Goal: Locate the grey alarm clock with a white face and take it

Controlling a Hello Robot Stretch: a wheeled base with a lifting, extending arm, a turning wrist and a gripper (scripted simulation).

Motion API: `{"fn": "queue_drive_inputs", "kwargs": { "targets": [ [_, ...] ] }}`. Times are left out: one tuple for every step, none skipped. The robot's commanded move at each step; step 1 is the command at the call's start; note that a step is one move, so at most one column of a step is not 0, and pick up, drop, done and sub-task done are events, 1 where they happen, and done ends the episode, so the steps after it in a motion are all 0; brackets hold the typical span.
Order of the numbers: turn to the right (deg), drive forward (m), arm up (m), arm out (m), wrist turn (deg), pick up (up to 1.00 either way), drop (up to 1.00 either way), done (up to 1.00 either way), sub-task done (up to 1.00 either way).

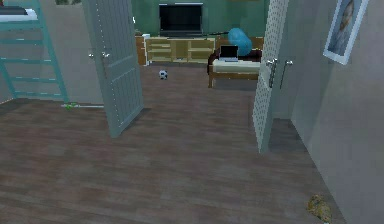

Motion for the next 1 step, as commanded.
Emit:
{"fn": "queue_drive_inputs", "kwargs": {
  "targets": [
    [0.0,0.00,0.38,0.00,0.0,0.00,0.00,0.00,0.00]
  ]
}}
